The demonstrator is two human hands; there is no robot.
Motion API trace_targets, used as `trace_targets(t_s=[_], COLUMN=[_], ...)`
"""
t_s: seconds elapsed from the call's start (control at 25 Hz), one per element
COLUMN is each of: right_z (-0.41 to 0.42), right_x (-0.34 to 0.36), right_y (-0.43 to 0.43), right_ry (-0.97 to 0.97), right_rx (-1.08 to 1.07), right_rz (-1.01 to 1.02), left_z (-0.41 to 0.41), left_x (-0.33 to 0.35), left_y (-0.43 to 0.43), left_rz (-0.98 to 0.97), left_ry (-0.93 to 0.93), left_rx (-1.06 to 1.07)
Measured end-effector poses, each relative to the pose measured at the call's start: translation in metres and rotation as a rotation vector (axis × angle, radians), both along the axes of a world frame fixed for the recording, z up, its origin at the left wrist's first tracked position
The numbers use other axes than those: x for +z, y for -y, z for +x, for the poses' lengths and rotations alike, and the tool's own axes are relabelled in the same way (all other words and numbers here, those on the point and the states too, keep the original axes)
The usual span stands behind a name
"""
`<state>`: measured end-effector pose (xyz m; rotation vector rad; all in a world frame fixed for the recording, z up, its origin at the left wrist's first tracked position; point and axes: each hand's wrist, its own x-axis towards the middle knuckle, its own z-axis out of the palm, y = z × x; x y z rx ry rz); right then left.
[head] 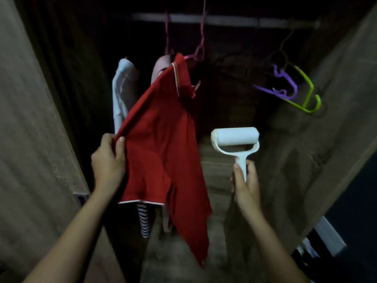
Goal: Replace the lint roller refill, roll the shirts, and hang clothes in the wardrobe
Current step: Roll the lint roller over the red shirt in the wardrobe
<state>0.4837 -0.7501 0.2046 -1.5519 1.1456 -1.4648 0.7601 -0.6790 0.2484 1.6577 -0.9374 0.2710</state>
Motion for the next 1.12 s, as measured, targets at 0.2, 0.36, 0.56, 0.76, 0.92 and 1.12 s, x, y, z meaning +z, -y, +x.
trace_targets(t_s=[0.2,0.36,0.56,0.76,0.92,1.12], right_z=[0.054,0.094,0.13,0.176,0.187,0.174], right_x=[0.002,0.014,0.052,0.03,-0.03,0.071], right_y=[0.015,0.015,0.012,0.0,-0.036,0.028], right_ry=[-0.076,-0.088,-0.071,-0.261,-0.498,-0.06], right_rx=[0.27,0.314,0.28,0.272,0.466,0.05], right_rz=[-0.056,-0.093,-0.212,-0.194,-0.05,-0.23], left_z=[0.05,0.065,0.079,0.089,0.089,0.099], left_x=[0.026,0.042,0.045,0.042,0.042,0.044], left_y=[-0.027,-0.033,-0.03,-0.027,-0.028,-0.029], left_rz=[0.012,-0.057,-0.031,-0.082,-0.093,-0.092], left_ry=[0.284,0.261,0.236,0.133,0.112,0.062], left_rx=[0.032,0.033,0.004,-0.102,-0.131,-0.188])
